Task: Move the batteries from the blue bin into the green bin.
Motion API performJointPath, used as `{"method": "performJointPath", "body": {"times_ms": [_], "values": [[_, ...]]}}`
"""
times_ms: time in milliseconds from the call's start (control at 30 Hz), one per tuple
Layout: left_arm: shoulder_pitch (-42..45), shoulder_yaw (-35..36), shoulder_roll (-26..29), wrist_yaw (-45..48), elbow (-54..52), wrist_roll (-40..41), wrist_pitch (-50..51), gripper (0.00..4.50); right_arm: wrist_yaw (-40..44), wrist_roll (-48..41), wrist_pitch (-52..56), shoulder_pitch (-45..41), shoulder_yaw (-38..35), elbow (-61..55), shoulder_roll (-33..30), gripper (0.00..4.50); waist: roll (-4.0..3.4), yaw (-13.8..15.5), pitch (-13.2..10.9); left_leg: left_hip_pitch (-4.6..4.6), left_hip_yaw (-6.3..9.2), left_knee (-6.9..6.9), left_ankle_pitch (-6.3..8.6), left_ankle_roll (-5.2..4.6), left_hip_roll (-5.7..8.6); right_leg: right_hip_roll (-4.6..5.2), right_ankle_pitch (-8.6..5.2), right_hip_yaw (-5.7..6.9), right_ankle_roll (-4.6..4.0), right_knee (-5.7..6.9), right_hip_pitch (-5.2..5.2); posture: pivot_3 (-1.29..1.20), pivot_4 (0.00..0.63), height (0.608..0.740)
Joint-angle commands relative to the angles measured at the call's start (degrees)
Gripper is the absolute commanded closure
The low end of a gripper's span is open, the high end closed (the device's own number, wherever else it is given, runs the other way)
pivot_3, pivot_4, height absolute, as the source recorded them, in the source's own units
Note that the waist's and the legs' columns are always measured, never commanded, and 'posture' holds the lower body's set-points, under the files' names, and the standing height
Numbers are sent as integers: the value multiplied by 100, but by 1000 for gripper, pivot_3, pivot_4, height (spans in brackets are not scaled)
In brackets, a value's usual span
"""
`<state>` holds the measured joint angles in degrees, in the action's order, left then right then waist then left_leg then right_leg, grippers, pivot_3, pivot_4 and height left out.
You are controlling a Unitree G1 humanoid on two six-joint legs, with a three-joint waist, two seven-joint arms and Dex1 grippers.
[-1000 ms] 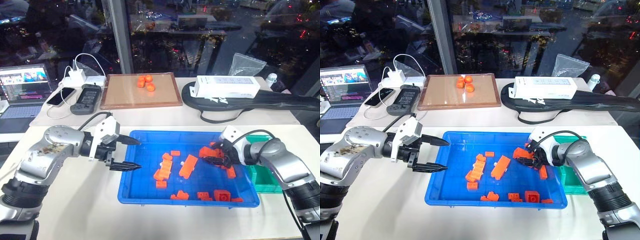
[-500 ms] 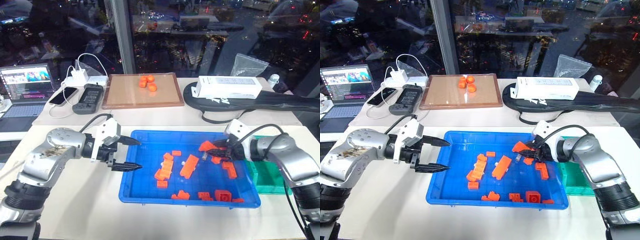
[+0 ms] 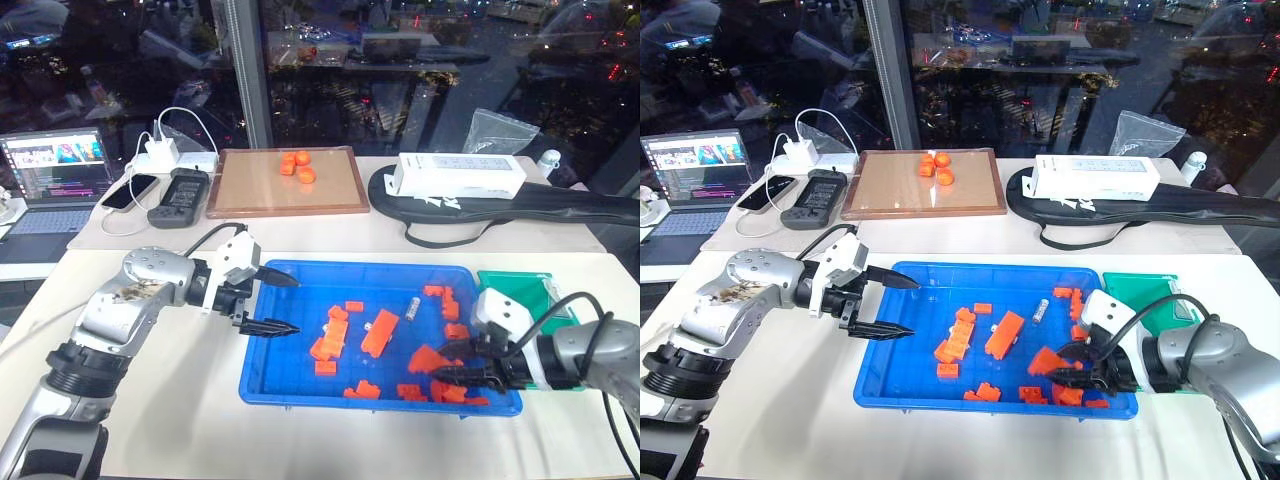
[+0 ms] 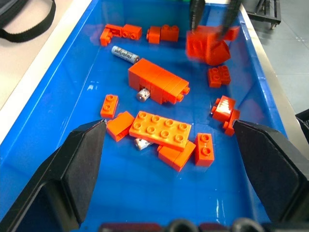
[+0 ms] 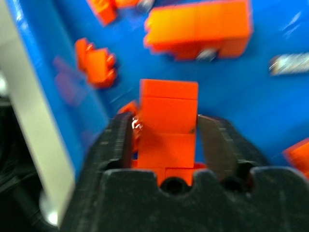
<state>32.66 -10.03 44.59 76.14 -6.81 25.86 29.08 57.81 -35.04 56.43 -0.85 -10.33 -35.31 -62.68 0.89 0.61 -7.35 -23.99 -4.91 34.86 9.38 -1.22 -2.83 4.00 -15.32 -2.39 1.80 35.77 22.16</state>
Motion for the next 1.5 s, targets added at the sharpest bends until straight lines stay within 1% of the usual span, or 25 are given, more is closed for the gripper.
{"method": "performJointPath", "body": {"times_ms": [33,167,267,367,567,700,833,933,1000,1033,1067,1167,1267,1333,1367,1433,1500], "values": [[195,134,-41,31,-115,102,10,0,-141,133,-413,-499,-283,379,-13,91,1,-18,0,2,1,1,0,0,-1,-2,0,0,1,0,-1,0,150,740],[153,186,-21,-21,-176,134,54,0,-548,530,-811,-1303,202,1060,360,39,0,-42,1,7,0,-2,0,0,-1,-5,-3,-2,4,0,-1,0,150,740],[120,260,-10,-204,-204,108,108,0,-760,1272,-1364,-1986,1000,1927,716,39,0,-59,0,5,-4,-4,0,0,-1,-10,-2,-2,-1,1,-1,0,150,740],[84,302,48,-262,-262,106,135,0,-639,1615,-1707,-2371,1474,2505,976,39,-1,-80,1,0,-11,-4,0,-1,-1,-13,-1,-3,-3,1,4,0,150,740],[-29,418,160,-398,-404,123,211,0,-378,1961,-2175,-2652,1973,3287,1403,39,-2,-62,2,-6,-16,-2,0,-1,0,-15,-1,0,-4,5,4,0,150,740],[-100,483,205,-495,-515,137,271,0,-275,2067,-2270,-2712,2079,3632,1608,39,-3,-62,2,-5,-21,-1,0,-1,-1,-15,-1,1,-4,7,3,0,150,740],[-204,554,255,-574,-672,198,362,0,-288,2260,-2482,-2810,2105,4224,1871,39,-3,-78,2,-2,-22,0,-1,-1,-2,-17,0,0,-5,11,2,0,150,740],[-226,575,268,-607,-721,216,411,0,-202,2229,-2596,-2887,2028,4395,2013,757,-3,-72,2,0,-21,0,-1,-1,-2,-18,0,1,-5,12,0,0,150,740],[-211,574,261,-624,-713,209,422,0,-116,2265,-2642,-2904,2030,4374,1987,1357,-3,-74,2,0,-23,1,-1,-1,-2,-17,0,0,-5,12,-1,0,150,740],[-202,571,255,-631,-709,207,427,0,-82,2307,-2672,-2905,2045,4343,1947,1804,-3,-73,2,0,-23,1,-1,-1,-2,-17,0,0,-5,12,0,0,150,740],[-192,566,244,-635,-703,204,427,0,-22,2348,-2670,-2891,2063,4261,1860,2027,-3,-73,2,0,-23,1,-1,-1,-2,-17,0,0,-5,13,0,0,150,740],[-157,540,205,-621,-680,208,419,0,97,2337,-2532,-2859,1967,3901,1642,2072,-5,-72,2,-1,-25,0,-1,-1,-1,-17,0,-1,-5,14,2,0,150,740],[-99,489,137,-591,-622,208,399,0,145,2138,-2238,-2881,1716,3461,1456,2072,-5,-71,2,-1,-26,0,0,0,-2,-16,0,-1,-5,14,2,0,150,740],[-10,404,46,-531,-534,186,359,0,152,1897,-1900,-2885,1324,3001,1201,2072,-6,-56,2,-1,-25,0,0,0,-2,-16,0,0,-5,14,2,0,150,740],[60,353,-23,-479,-461,177,329,0,195,1794,-1697,-2793,1042,2748,933,2072,-7,-49,3,-2,-27,0,-1,-1,-1,-15,0,0,-5,15,4,0,150,740],[172,274,-129,-392,-330,151,273,0,236,1739,-1469,-2521,615,2455,467,2072,-11,8,3,-5,-27,1,0,0,-1,-13,0,0,-5,14,4,0,150,740],[306,203,-263,-290,-153,150,192,0,266,1740,-1276,-2032,34,2357,12,2072,-10,49,4,-6,-28,1,0,0,1,-10,-1,5,-4,10,2,0,150,740]]}}
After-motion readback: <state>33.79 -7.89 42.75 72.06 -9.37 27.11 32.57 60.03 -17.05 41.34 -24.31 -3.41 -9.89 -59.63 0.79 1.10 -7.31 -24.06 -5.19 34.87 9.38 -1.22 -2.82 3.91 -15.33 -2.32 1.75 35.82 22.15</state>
